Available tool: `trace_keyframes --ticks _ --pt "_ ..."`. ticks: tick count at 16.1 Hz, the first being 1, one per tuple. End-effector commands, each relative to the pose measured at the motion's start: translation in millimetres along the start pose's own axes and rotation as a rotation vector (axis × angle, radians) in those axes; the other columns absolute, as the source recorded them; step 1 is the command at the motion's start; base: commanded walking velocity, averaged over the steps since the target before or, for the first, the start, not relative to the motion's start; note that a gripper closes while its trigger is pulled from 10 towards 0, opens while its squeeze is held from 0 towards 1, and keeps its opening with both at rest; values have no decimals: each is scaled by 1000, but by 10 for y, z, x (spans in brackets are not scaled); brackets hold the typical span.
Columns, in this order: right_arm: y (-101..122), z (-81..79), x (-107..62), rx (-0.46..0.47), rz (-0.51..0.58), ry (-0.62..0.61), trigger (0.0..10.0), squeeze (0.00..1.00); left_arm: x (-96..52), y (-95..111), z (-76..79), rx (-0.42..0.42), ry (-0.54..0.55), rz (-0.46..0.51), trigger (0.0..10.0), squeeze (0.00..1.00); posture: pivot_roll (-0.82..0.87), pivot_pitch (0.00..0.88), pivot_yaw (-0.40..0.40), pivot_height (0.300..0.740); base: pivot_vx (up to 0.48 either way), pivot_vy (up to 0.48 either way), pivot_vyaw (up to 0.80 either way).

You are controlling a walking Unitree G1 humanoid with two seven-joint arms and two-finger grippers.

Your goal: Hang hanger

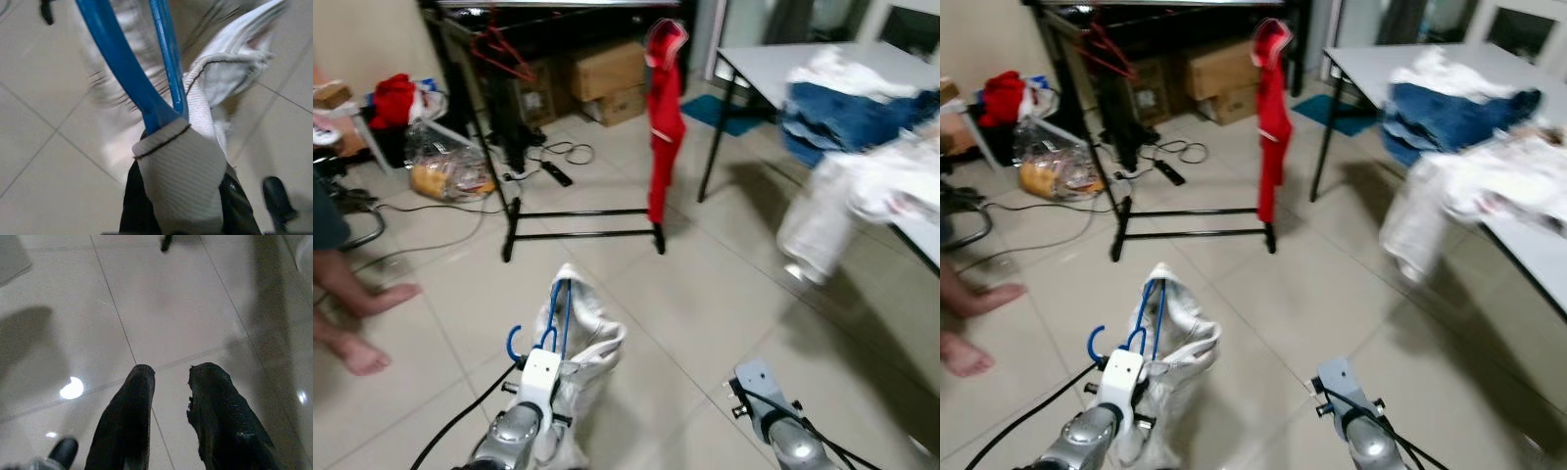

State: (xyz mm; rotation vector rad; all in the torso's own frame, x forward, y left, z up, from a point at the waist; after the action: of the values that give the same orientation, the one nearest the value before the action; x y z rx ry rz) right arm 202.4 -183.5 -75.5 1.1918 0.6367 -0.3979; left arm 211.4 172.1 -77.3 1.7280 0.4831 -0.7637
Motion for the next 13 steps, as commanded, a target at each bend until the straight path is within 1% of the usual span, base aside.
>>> trace_keyframes --ticks 1,7,13 --pt "52 -56 18 9 18 19 10000 0 10 64 -74 10 23 25 10000 0 -2 0 30 740 379 0 0" --pt "72 -36 31 18 17 13 10000 0 13 82 -110 10 33 27 10000 0 -1 0 34 740 379 0 0" --pt "72 -32 30 24 18 14 10000 0 16 92 -107 9 35 31 10000 0 2 0 32 740 371 0 0"
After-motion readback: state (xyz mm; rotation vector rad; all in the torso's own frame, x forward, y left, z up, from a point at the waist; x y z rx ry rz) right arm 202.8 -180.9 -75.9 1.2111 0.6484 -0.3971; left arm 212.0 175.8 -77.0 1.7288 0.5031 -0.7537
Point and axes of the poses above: a point about 5 cm out from each wrist's last joint towards the gripper, its own x axis pointing out of the wrist towards the gripper, its own y axis along the axis of the wrist's last joint, z = x × y, the point moved 1 cm from there along x, pointing out of the wrist towards the gripper, and after that the axes turned 4 degrees about x, right-handed, at the moved point
